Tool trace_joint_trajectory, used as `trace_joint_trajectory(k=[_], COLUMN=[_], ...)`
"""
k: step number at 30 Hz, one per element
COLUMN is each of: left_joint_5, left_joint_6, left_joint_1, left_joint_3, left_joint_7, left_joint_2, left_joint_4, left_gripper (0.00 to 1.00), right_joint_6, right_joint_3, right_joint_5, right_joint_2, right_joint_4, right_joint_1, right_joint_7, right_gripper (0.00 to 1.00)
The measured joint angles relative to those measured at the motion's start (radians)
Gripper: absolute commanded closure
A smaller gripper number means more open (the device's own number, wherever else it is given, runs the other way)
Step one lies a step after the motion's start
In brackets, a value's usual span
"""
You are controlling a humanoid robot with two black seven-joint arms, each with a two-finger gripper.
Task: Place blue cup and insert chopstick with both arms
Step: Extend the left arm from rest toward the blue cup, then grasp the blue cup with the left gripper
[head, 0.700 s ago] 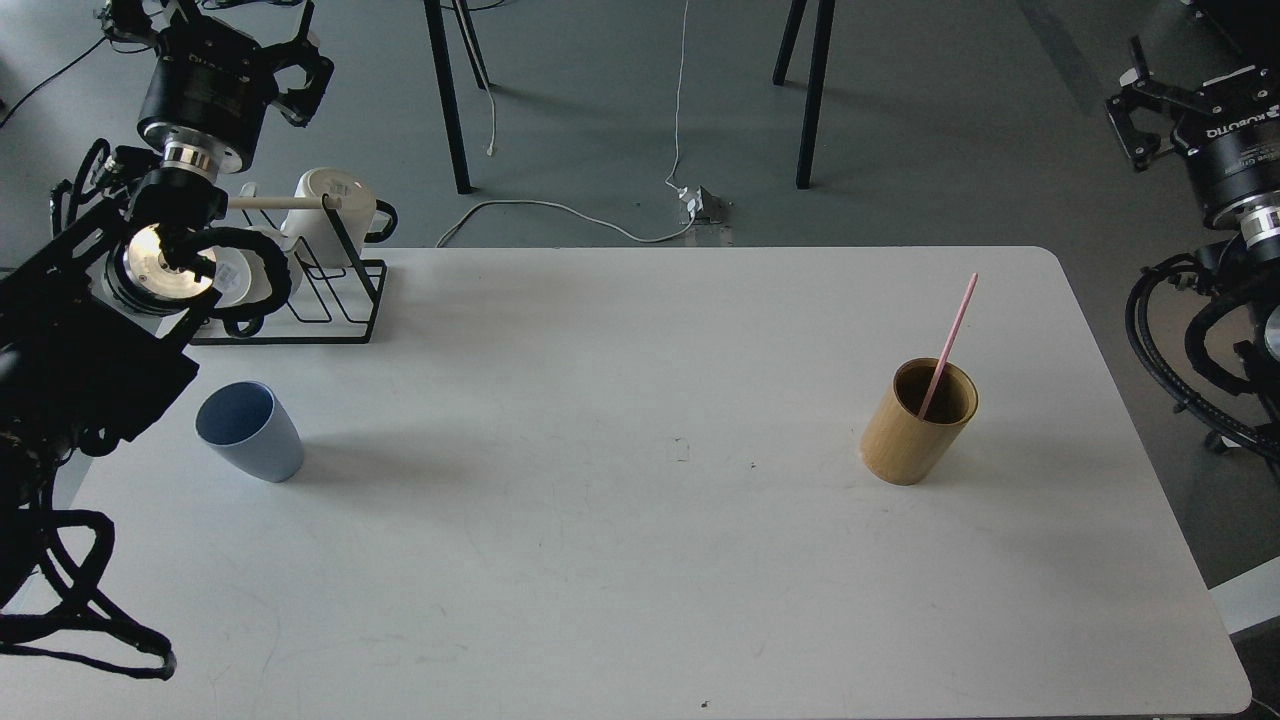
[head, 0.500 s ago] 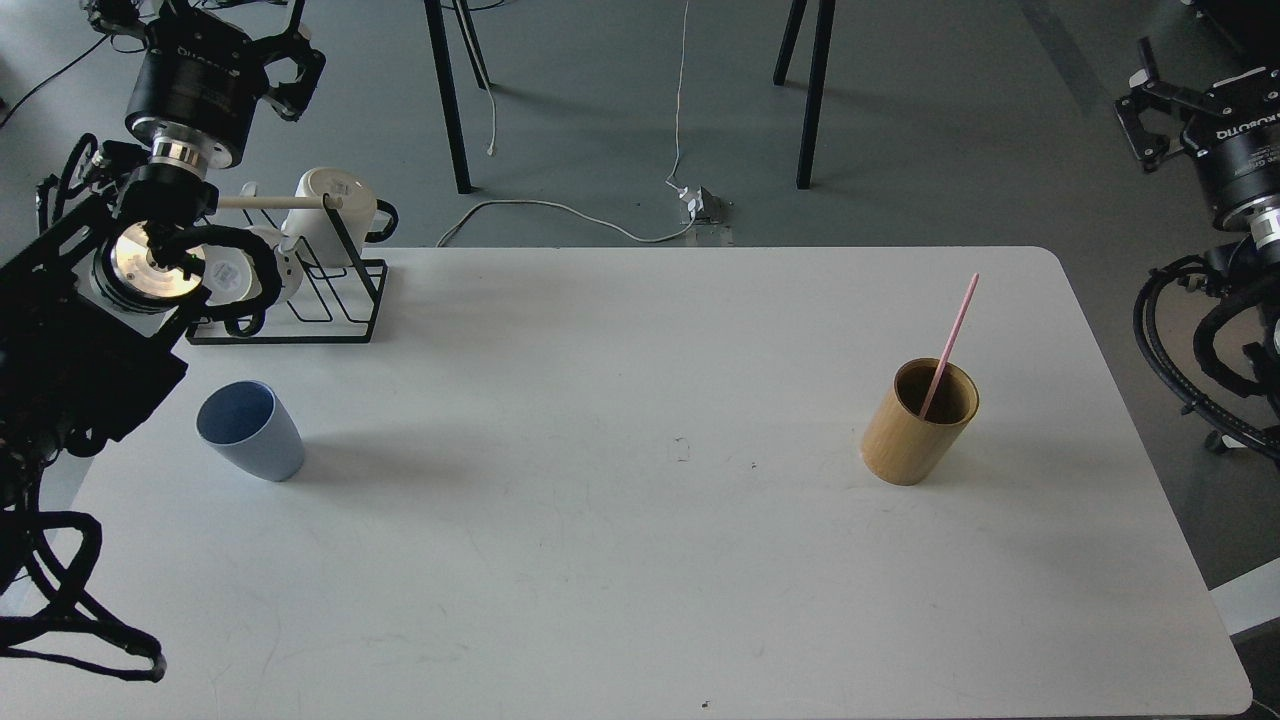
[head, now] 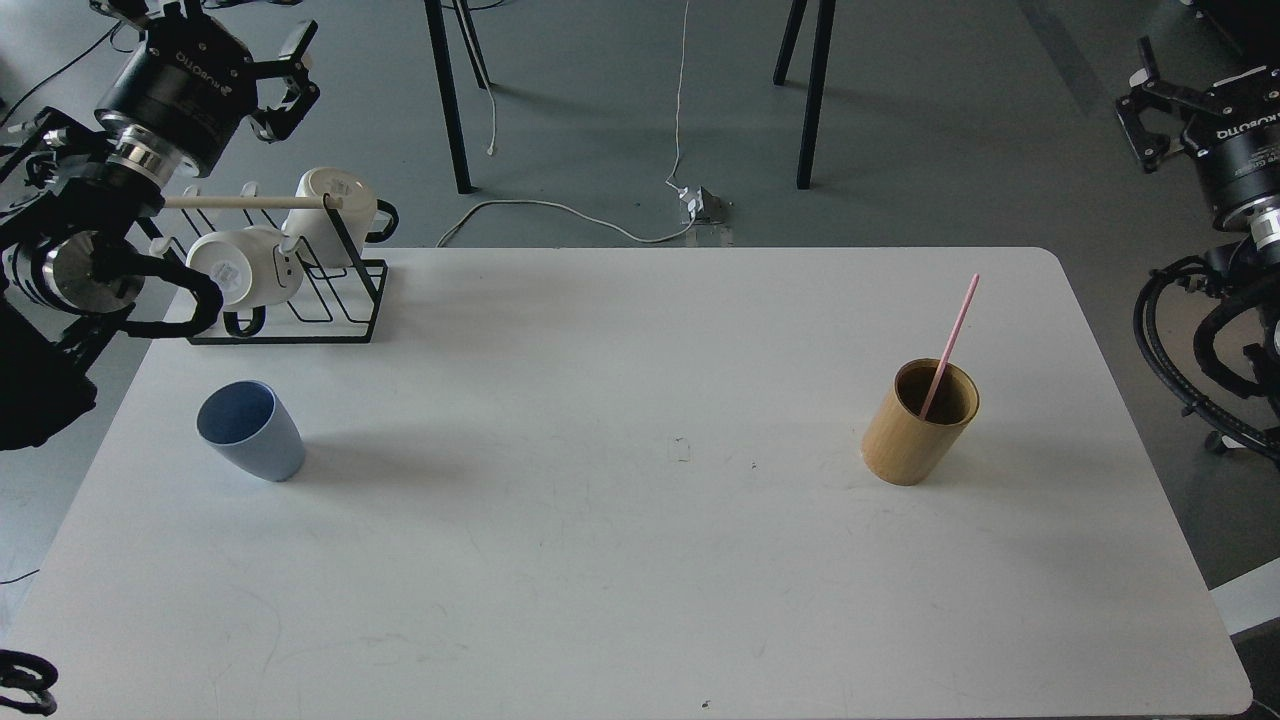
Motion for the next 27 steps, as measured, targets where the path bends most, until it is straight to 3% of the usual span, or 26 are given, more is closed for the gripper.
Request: trace_joint_trajectory(k=[7, 11, 20, 22, 27], left_joint_5=[0.432, 0.713, 1.203, 1.309, 1.563], left_joint_6=[0.000, 0.000, 0.013, 0.076, 0.397], left_joint_1=[0.020, 0.047, 0.143, 0.165, 0.222], left_joint_3=[0.008, 0.009, 0.020, 0.041, 0.199], left_joint_7=[-0.017, -0.079, -0.094, -0.094, -0.095], left_joint_2=[0.271, 0.412, 0.579, 0.582, 0.574], left_joint_4=[-0.326, -0.458, -0.538, -0.534, -0.444], left_gripper=[0.06, 0.15, 0.20, 0.22, 0.30], right_joint_6=[0.000, 0.000, 0.000, 0.000, 0.000], right_joint_3=[0.001, 0.001, 0.008, 0.007, 0.012], right_joint_5=[0.000, 0.000, -0.001, -0.001, -0.001], right_joint_2=[-0.005, -0.015, -0.030, -0.030, -0.031], right_joint_4=[-0.001, 0.001, 0.003, 0.002, 0.004], right_joint_1=[-0.008, -0.010, -0.010, -0.011, -0.011], right_joint_7=[0.001, 0.001, 0.001, 0.001, 0.002], right_gripper=[0.01, 0.01, 0.01, 0.01, 0.01])
